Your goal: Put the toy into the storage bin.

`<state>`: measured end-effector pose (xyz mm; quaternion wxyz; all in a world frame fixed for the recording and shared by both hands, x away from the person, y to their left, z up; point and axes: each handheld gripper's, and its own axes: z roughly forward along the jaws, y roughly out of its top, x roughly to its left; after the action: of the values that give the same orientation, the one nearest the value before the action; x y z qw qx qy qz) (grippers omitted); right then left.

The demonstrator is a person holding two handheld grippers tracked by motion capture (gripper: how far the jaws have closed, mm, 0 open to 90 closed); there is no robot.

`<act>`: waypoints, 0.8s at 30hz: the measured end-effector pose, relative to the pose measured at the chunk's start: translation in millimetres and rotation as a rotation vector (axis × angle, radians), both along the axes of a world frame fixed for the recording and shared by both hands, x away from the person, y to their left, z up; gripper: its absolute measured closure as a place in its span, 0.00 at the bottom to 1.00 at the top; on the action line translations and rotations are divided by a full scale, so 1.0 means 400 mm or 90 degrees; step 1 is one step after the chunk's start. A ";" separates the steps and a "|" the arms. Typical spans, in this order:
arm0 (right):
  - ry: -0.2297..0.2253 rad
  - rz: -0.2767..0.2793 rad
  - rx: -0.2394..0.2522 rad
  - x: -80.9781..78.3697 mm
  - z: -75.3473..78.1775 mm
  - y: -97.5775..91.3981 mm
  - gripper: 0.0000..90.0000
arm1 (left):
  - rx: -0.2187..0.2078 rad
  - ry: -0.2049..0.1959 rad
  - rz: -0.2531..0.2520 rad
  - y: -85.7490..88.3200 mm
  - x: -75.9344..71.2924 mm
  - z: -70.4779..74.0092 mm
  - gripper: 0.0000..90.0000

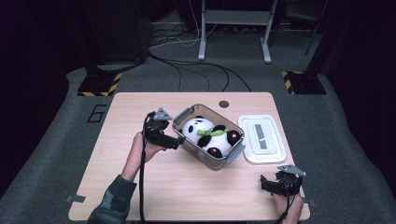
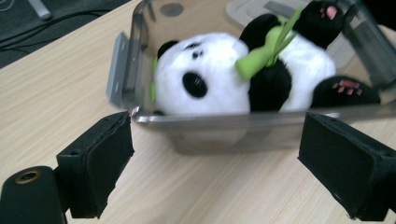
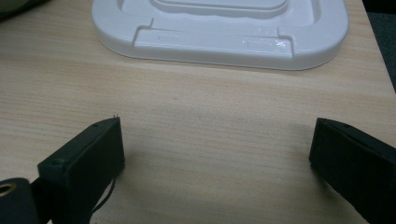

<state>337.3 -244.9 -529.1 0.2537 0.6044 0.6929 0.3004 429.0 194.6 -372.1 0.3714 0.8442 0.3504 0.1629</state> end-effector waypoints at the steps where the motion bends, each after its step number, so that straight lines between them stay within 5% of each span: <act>1: 0.000 0.000 0.000 0.000 0.000 0.000 0.02 | -0.002 0.000 0.004 0.007 -0.006 -0.006 0.10; 10: 0.000 0.000 0.000 0.000 0.000 0.000 0.02 | 0.001 0.002 0.045 0.096 -0.070 -0.102 0.07; 24: 0.000 -0.001 0.000 0.000 0.000 0.000 0.02 | 0.011 0.046 0.105 0.203 -0.126 -0.262 0.02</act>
<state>337.4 -244.8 -529.1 0.2537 0.6049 0.6925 0.3003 378.6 275.9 -476.8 0.3368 0.8210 0.4303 0.1652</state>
